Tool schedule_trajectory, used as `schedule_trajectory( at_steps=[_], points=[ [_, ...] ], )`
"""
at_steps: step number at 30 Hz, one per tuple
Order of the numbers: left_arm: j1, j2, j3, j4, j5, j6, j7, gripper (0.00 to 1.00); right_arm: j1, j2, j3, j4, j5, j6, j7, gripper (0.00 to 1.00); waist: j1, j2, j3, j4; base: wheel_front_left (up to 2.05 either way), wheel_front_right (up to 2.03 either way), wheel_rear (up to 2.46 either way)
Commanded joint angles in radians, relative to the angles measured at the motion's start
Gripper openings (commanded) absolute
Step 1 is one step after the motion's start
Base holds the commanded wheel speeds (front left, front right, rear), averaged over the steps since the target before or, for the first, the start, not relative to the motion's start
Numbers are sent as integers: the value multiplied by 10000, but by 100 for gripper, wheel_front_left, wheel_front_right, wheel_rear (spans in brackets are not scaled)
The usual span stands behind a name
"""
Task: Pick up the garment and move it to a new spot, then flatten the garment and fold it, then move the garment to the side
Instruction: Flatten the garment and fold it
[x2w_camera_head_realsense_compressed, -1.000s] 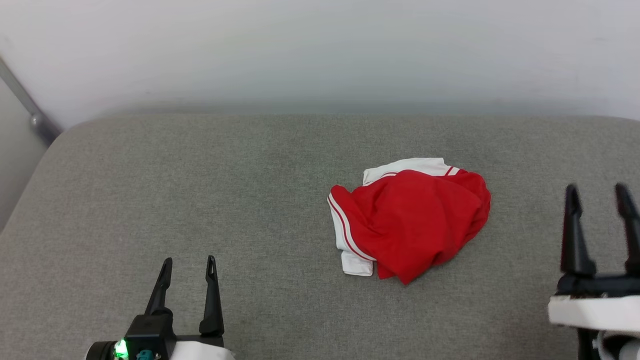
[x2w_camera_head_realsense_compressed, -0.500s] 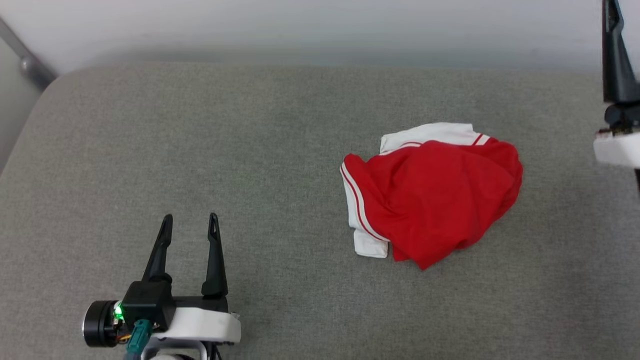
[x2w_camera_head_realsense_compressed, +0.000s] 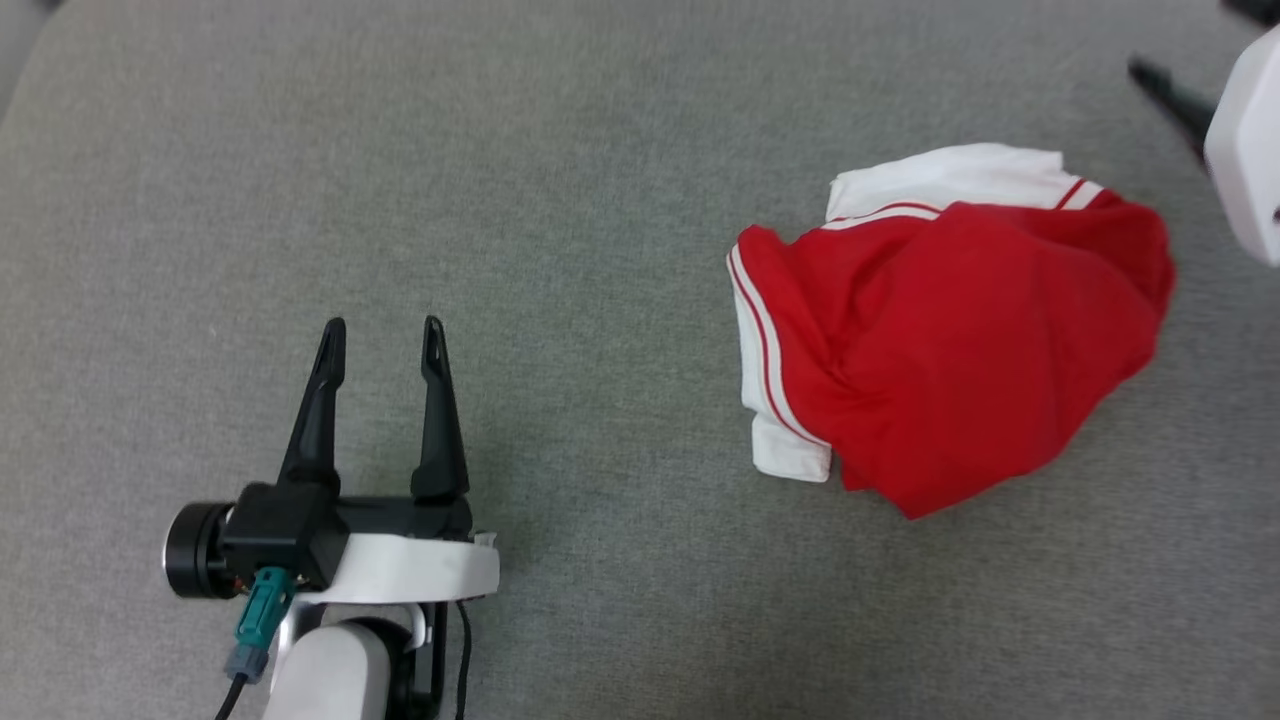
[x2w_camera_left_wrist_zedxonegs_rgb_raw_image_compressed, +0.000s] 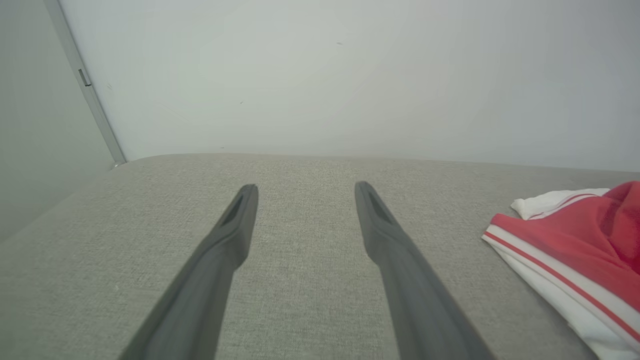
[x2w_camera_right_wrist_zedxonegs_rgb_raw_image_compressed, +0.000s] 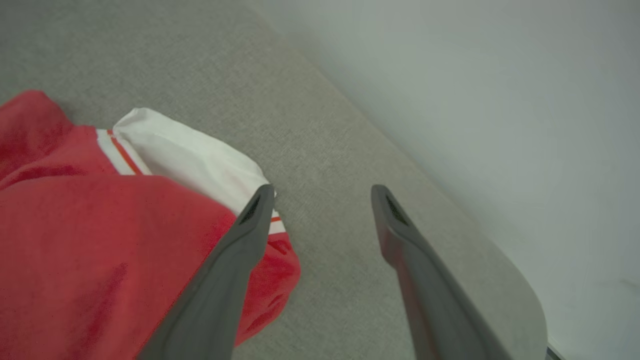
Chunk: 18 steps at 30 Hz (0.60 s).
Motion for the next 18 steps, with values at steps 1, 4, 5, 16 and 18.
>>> schedule_trajectory(
  at_steps=[1,4,5,16,18],
  points=[
    [-194,-19,-49,-82,-79,52,-26,100,-241,-227,428,-127,430,-10,659,100,-2,0,505,310,0,0,0],
    [-578,-20,-303,-225,-286,200,-26,100,-1016,-966,1611,-326,1751,-10,3009,100,-2,0,1142,628,0,0,0],
    [-639,-18,-335,-243,-311,230,-26,100,-1113,-1015,1757,-305,1908,-10,3284,100,-2,0,1235,688,0,0,0],
    [-936,-20,-598,-152,-656,410,-26,100,-15,-1149,3112,552,2740,-7,3838,100,-2,0,1908,1264,0,0,0],
    [-922,-17,-599,-150,-670,444,-26,100,193,-1160,3322,640,2838,-6,3778,100,-2,0,1931,1294,0,0,0]
  ],
)
